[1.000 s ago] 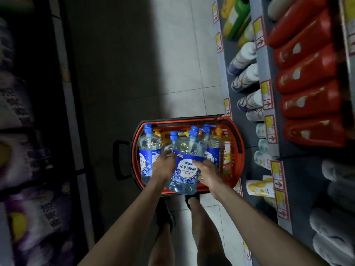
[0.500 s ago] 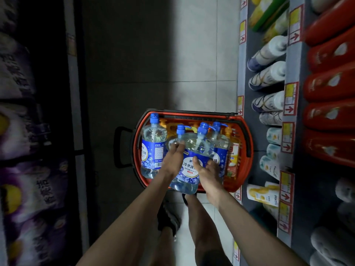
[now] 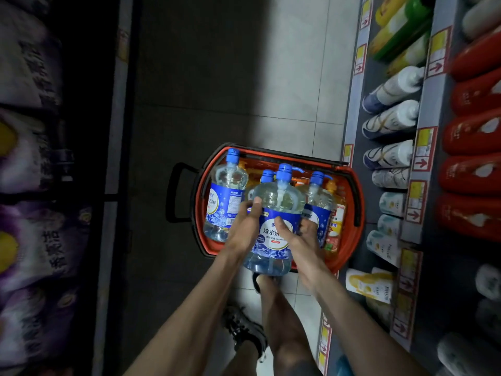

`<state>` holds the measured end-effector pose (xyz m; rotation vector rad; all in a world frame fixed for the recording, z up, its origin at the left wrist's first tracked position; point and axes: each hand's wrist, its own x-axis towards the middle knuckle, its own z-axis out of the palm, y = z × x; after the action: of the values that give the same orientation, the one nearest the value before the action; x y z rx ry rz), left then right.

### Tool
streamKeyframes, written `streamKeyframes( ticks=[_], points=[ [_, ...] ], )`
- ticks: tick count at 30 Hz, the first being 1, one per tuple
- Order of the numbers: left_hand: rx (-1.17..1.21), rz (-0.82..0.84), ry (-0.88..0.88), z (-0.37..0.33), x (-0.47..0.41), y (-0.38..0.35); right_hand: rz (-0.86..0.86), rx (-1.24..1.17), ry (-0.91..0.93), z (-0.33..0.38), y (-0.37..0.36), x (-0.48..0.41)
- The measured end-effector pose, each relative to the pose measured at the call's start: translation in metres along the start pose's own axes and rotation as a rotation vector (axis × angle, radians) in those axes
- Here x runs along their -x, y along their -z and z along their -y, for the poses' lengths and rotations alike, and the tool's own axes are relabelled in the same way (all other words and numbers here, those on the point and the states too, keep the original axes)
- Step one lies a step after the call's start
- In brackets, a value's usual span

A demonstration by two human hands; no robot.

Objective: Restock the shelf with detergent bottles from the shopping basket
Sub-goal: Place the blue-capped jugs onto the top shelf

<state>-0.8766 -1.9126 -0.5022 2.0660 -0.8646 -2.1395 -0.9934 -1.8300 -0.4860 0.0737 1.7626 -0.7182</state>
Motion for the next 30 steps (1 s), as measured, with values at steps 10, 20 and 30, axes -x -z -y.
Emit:
streamKeyframes(
  ticks=[10,20,30],
  points=[
    [0.199,-0.006,-0.128,0.015,0.08,0.023,0.194,-0.043,0.22,0.001,0.007,0.073],
    [0.287,-0.061,-0.309,0.013,0.249,0.06,0.24,0.03,0.446,-0.007,0.002,0.217],
    [0.358,-0.077,-0.605,-0.009,0.436,0.107,0.258,0.223,0.754,0.036,0.009,0.401]
  ],
)
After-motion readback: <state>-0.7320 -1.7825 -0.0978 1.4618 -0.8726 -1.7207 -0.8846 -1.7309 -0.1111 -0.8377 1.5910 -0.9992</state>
